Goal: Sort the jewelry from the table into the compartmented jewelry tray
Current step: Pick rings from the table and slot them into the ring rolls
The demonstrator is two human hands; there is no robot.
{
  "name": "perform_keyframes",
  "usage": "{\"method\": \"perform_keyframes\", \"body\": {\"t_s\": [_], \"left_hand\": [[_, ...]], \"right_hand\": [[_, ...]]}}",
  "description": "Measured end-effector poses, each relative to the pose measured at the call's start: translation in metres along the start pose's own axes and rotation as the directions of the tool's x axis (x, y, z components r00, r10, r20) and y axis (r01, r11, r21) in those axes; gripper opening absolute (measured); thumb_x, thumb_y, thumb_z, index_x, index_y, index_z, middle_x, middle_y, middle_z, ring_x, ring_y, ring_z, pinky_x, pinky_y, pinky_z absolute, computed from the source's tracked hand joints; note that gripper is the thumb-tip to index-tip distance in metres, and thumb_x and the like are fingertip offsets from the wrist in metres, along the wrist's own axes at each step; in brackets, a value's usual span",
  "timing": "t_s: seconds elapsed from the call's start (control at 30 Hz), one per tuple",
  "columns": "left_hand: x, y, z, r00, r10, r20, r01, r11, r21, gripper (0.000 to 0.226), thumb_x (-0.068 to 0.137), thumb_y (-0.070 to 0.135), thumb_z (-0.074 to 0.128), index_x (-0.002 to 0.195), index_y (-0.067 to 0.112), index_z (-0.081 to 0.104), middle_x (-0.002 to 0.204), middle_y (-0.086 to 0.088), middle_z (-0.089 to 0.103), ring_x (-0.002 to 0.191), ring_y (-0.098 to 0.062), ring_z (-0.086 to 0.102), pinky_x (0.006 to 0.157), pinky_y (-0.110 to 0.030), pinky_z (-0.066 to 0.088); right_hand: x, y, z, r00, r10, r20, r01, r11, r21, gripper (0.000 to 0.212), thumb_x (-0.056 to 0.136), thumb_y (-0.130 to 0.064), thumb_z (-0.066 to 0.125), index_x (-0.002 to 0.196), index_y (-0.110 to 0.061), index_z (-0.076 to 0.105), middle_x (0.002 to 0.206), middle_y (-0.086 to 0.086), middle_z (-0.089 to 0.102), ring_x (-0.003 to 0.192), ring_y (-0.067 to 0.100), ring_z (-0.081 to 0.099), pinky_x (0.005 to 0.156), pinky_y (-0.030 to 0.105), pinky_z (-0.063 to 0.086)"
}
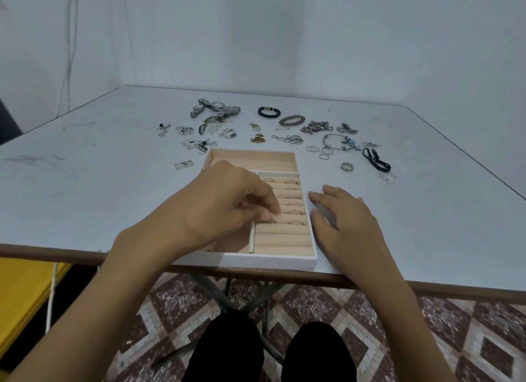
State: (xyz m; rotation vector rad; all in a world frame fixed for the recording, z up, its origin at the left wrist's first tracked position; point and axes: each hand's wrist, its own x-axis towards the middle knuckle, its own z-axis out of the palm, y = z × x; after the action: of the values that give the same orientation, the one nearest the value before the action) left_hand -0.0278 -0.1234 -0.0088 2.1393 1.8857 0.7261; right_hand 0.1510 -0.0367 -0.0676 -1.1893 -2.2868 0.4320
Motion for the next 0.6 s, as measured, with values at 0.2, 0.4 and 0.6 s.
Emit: {"method": "perform_keyframes", "body": {"t_s": [0.2,0.4,0.6], "left_hand": [[0.0013,0.0009,0.0013,1.0,-0.02,0.012,0.02,1.0,-0.022,0.01,0.081,0.017,0.072,0.086,0.024,0.077,0.084,0.012,0.072,0.08,-0.001,0.064,0.078,-0.029,0.051],[0.0027,0.0002,0.0025,1.0,-0.023,0.008,0.023,0.999,-0.028,0.01,0.081,0.016,0.073,0.086,0.023,0.078,0.084,0.011,0.072,0.08,-0.001,0.064,0.077,-0.024,0.051],[0.0023,-0.0022,0.0034,1.0,-0.012,0.0,0.012,1.0,-0.023,0.01,0.081,0.016,0.073,0.085,0.024,0.077,0.085,0.012,0.072,0.08,-0.001,0.065,0.077,-0.029,0.052]], "right_hand": [[-0.001,0.0026,0.0022,1.0,-0.013,-0.018,0.013,1.0,-0.006,0.038,0.096,-0.018,0.05,0.133,-0.013,0.056,0.146,0.008,0.045,0.14,0.02,0.033,0.118,0.039,0.01],[-0.002,0.0041,0.0068,0.999,-0.018,-0.043,0.018,1.0,-0.003,0.043,0.092,-0.027,0.045,0.128,-0.009,0.061,0.139,0.013,0.052,0.136,0.026,0.041,0.116,0.045,0.017],[-0.0015,0.0052,0.0065,0.998,-0.022,-0.056,0.023,1.0,0.017,0.036,0.095,-0.021,0.053,0.129,-0.011,0.06,0.142,0.011,0.05,0.137,0.024,0.038,0.118,0.043,0.014]]}}
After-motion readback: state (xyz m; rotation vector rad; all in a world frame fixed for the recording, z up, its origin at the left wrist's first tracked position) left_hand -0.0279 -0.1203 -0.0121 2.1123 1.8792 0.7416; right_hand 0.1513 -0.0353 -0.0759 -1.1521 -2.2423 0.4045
